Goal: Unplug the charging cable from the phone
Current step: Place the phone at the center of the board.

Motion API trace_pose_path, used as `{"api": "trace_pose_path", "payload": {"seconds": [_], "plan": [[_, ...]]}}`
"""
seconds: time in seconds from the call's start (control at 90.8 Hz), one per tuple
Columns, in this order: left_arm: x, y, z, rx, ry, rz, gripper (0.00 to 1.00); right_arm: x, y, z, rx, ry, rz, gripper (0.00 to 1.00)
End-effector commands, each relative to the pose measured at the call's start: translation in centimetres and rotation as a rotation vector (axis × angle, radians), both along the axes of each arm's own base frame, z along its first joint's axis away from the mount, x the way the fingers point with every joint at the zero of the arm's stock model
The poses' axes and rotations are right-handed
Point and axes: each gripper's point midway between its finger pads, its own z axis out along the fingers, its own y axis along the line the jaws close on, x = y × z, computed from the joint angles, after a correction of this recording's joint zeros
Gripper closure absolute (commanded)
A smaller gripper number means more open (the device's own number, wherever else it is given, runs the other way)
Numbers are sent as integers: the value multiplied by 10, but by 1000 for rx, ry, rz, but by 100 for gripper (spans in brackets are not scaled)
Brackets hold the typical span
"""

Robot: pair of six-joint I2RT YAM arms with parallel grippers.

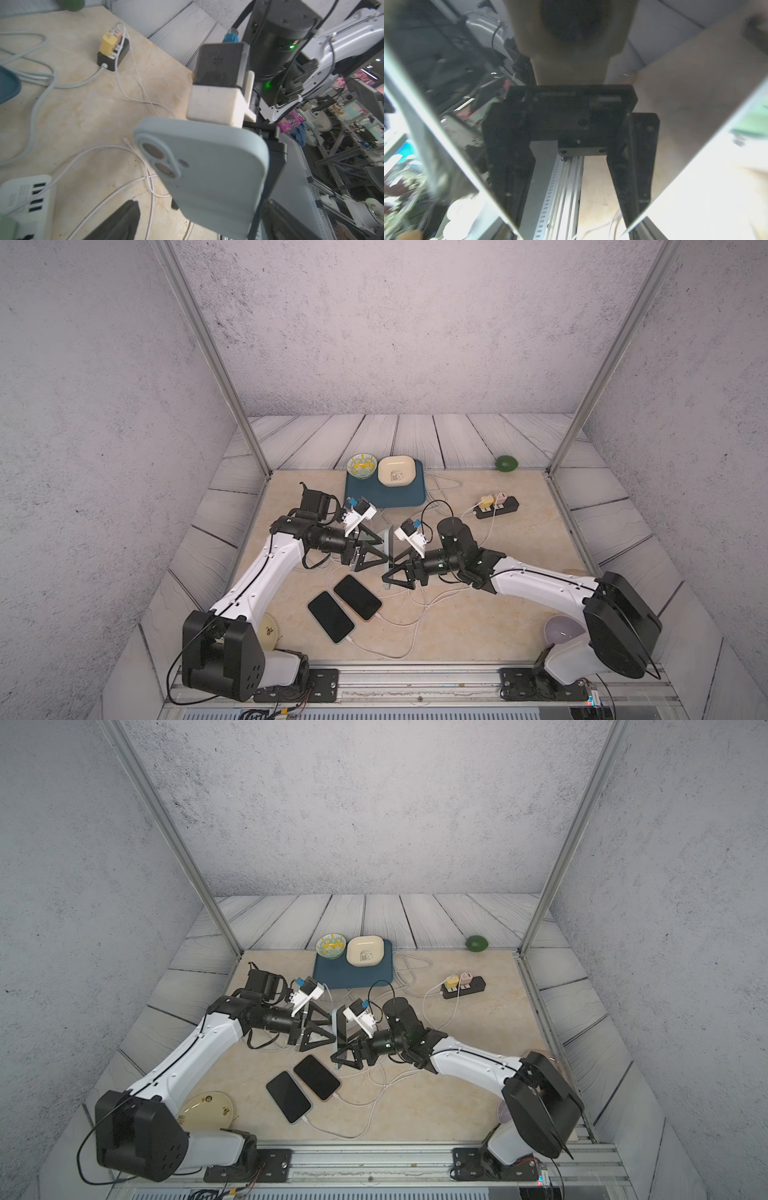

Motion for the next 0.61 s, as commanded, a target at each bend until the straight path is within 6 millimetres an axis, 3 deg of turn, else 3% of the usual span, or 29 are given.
{"api": "trace_pose_path", "payload": {"seconds": [0.0, 0.209, 0.385, 0.595], "plan": [[16, 8, -6, 71, -52, 84, 2, 8, -24, -10, -159, -32, -82, 65], [19, 9, -9, 84, -52, 100, 2, 16, -69, -41, -452, 25, -221, 67], [18, 10, -9, 85, -48, 101, 2, 29, -122, -72, -678, 138, -380, 70], [17, 10, -9, 84, -48, 98, 2, 39, -184, -95, -886, 192, -524, 73]]}}
